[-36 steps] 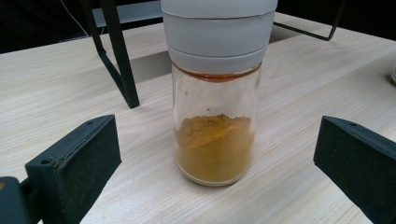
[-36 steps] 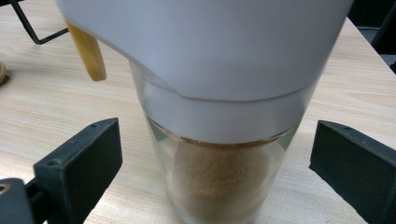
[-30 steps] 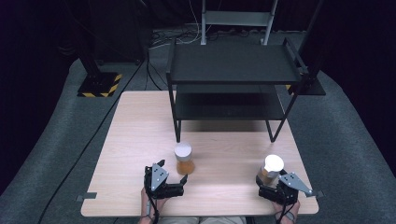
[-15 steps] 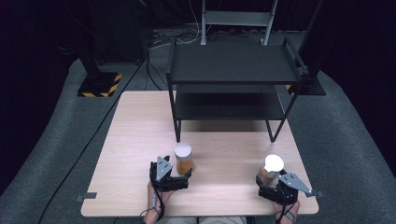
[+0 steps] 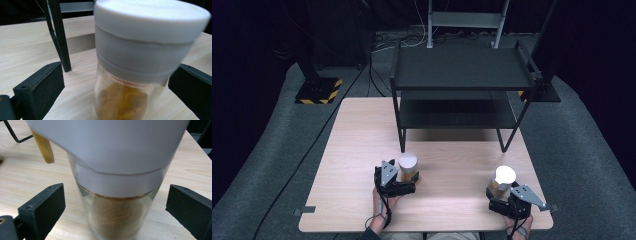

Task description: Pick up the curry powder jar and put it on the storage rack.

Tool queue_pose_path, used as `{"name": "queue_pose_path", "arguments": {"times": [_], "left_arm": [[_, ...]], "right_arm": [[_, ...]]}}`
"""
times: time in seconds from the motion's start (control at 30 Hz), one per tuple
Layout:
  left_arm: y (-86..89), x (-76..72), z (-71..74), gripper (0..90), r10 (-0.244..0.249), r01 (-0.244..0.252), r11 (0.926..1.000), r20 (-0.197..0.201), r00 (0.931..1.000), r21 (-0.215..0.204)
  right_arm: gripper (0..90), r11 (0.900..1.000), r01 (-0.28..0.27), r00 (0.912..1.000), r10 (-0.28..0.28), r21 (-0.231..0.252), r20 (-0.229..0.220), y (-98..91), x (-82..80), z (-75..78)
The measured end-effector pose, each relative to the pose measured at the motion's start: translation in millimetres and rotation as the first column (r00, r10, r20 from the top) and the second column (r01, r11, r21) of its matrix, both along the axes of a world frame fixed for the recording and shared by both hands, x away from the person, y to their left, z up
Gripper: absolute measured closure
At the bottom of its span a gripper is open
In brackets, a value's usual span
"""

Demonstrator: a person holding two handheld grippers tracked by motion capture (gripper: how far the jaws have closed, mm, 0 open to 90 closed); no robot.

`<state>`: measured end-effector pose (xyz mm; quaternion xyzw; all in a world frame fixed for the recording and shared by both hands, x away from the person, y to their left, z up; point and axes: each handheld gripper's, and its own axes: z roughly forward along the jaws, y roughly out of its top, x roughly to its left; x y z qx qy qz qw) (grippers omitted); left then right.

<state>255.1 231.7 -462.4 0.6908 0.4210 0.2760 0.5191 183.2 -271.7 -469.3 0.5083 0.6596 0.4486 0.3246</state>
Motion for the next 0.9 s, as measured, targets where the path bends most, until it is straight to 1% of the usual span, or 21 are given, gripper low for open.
{"name": "queue_pose_path", "arguments": {"times": [0.1,0.27,0.4,0.47,0.53,0.57,0.6,0.63,0.67,0.73,0.77,0.9], "left_arm": [[-0.4,3.3,0.0,0.0,-0.005,0.005,1.0000,0.002,1.0000,-0.001],[-1.0,5.7,-0.4,0.0,-0.006,0.006,0.9999,0.005,1.0000,-0.015],[-3.3,6.6,-0.4,0.0,-0.005,0.005,0.9998,0.018,0.9998,-0.020],[-4.4,7.4,-1.0,0.0,-0.005,0.006,0.9998,0.016,0.9999,-0.020],[-7.0,8.4,0.0,0.1,0.004,-0.004,1.0000,0.000,1.0000,-0.004],[-5.0,9.1,-1.1,1.9,-0.008,0.008,0.9999,-0.002,1.0000,-0.009],[-2.0,8.4,-4.0,6.3,-0.019,0.019,0.9996,0.007,0.9998,-0.023],[0.2,8.6,-5.1,14.0,-0.028,0.029,0.9991,0.009,0.9996,-0.031],[1.9,9.2,-5.1,17.8,-0.038,0.038,0.9987,0.007,0.9993,-0.034],[3.1,7.8,-7.2,21.9,-0.042,0.042,0.9980,0.018,0.9990,-0.048],[4.3,8.5,-6.9,24.1,-0.054,0.055,0.9973,0.017,0.9984,-0.049],[3.1,4.8,-10.1,32.2,-0.059,0.061,0.9972,0.041,0.9974,-0.044]], "right_arm": [[1.1,1.0000,0.000,1.0000,0.000,0.001,0.002,-0.3,-0.2,-0.3],[1.1,1.0000,0.001,1.0000,-0.001,0.000,0.002,0.0,-0.2,-0.2],[1.1,1.0000,0.003,1.0000,-0.003,0.001,0.002,0.1,-0.4,-0.3],[1.1,1.0000,0.000,1.0000,0.000,0.001,0.002,-0.3,-0.3,-0.3],[1.1,1.0000,0.001,1.0000,-0.001,0.004,0.005,-0.4,-0.7,-0.8],[1.1,1.0000,0.003,1.0000,-0.003,0.005,0.005,-0.3,-0.8,-0.9],[1.1,1.0000,0.003,1.0000,-0.003,0.004,0.005,-0.2,-0.8,-0.8],[1.1,1.0000,0.003,1.0000,-0.003,0.003,0.004,-0.1,-0.6,-0.6],[1.1,1.0000,0.003,1.0000,-0.003,0.003,0.004,-0.1,-0.6,-0.6],[1.2,1.0000,0.004,1.0000,-0.004,0.005,0.006,-0.2,-0.9,-0.9],[1.2,1.0000,0.004,1.0000,-0.005,0.005,0.006,-0.2,-1.1,-1.0],[1.2,1.0000,0.002,1.0000,-0.002,0.005,0.006,-0.6,-1.0,-1.0]]}}
